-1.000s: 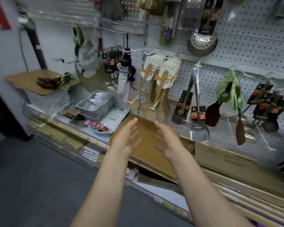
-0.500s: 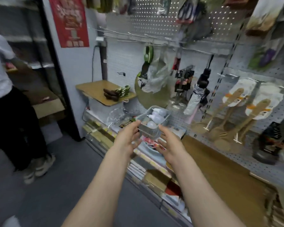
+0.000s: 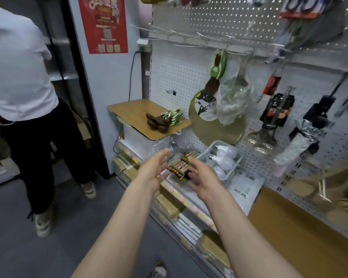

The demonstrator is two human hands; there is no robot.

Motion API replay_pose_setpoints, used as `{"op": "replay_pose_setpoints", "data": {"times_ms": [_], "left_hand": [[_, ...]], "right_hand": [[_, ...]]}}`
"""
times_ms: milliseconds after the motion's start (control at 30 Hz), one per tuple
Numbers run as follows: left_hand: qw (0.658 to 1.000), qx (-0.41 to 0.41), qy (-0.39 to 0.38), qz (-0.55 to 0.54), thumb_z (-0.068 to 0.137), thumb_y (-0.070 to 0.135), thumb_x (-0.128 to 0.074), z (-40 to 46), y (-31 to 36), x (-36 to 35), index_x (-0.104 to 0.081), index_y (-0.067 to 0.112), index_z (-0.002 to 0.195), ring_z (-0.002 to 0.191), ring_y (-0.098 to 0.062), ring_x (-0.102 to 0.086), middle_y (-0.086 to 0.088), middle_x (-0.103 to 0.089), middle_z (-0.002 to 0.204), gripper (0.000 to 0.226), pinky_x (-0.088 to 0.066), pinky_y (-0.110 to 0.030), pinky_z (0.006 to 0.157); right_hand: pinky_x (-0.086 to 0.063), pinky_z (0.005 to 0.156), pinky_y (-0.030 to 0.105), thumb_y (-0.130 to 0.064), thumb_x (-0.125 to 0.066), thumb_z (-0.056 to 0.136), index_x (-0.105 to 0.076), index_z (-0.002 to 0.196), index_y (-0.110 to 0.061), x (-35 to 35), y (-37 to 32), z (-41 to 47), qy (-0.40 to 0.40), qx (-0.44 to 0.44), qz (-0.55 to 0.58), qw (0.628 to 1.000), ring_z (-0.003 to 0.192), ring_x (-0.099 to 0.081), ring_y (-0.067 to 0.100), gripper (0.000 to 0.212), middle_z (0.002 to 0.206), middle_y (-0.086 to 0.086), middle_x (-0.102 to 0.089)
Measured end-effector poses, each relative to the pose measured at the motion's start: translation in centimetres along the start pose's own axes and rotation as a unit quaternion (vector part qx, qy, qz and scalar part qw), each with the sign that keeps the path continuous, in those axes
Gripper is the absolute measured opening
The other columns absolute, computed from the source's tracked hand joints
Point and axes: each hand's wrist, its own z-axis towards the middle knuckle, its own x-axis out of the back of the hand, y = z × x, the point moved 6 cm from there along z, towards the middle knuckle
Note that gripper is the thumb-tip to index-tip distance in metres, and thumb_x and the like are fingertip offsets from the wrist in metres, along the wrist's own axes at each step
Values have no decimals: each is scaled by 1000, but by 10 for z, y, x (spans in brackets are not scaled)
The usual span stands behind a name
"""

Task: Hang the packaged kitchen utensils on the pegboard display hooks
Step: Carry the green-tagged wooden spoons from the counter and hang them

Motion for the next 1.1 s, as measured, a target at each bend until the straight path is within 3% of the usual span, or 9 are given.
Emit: {"op": "replay_pose_setpoints", "data": {"times_ms": [67,233,367,467,600,667,800,1000,1100], "left_hand": [[1000,-2,7,3,92,30,-71,41,20,5,-63,14,126,129,-20,-55,-7,-60,137,38,-49,-33,96],[999,8,19,40,91,32,-73,145,86,14,-64,16,106,101,-13,-61,-5,-63,129,23,-50,-31,87],[998,-12,30,62,89,34,-76,224,133,13,-60,13,128,122,-18,-57,-6,-61,136,47,-48,-27,69],[997,-2,10,82,91,34,-73,279,153,4,-58,15,125,119,-16,-55,-5,-58,141,42,-48,-30,77],[995,22,-3,94,91,34,-72,346,166,-7,-58,13,133,119,-16,-54,-5,-57,142,49,-49,-30,78],[994,31,-10,100,92,35,-72,381,174,-16,-59,13,133,118,-16,-55,-3,-59,139,49,-49,-28,75],[989,36,-32,138,92,33,-72,454,189,-37,-60,16,120,112,-15,-56,-1,-62,120,35,-52,-31,88],[972,81,-94,200,93,38,-71,563,191,-66,-59,19,119,98,-12,-57,4,-62,105,34,-49,-24,74],[962,109,-113,222,90,38,-73,609,185,-78,-61,21,99,75,-11,-53,1,-60,95,23,-44,-26,66]], "right_hand": [[-45,104,41,-34,-71,92,-65,110,-19,-25,-14,45,7,-1,8,1000,122,-54,20,24,129,3,-62],[-47,84,36,-34,-72,93,-65,107,-18,-91,-60,148,12,-11,29,999,101,-58,18,23,114,2,-62],[-48,83,35,-33,-73,91,-65,101,-20,-120,-90,216,28,-4,23,999,98,-59,16,19,110,0,-65],[-49,90,36,-32,-72,92,-65,101,-18,-131,-104,261,50,-11,27,998,92,-59,13,18,109,2,-64],[-45,111,44,-31,-71,93,-59,133,-13,-139,-111,303,73,-34,20,997,120,-59,25,46,131,5,-62],[-46,111,44,-29,-71,92,-58,135,-11,-144,-116,325,92,-43,26,995,120,-59,25,48,131,7,-63],[-44,112,46,-30,-73,91,-61,129,-10,-153,-122,383,135,-57,35,989,121,-60,27,44,133,10,-64],[-47,99,38,-34,-75,90,-63,127,-11,-163,-123,468,195,-90,47,976,113,-61,23,46,129,7,-67],[-37,115,45,-38,-69,94,-54,140,-10,-169,-117,498,208,-136,51,967,134,-50,28,56,143,9,-58]]}}
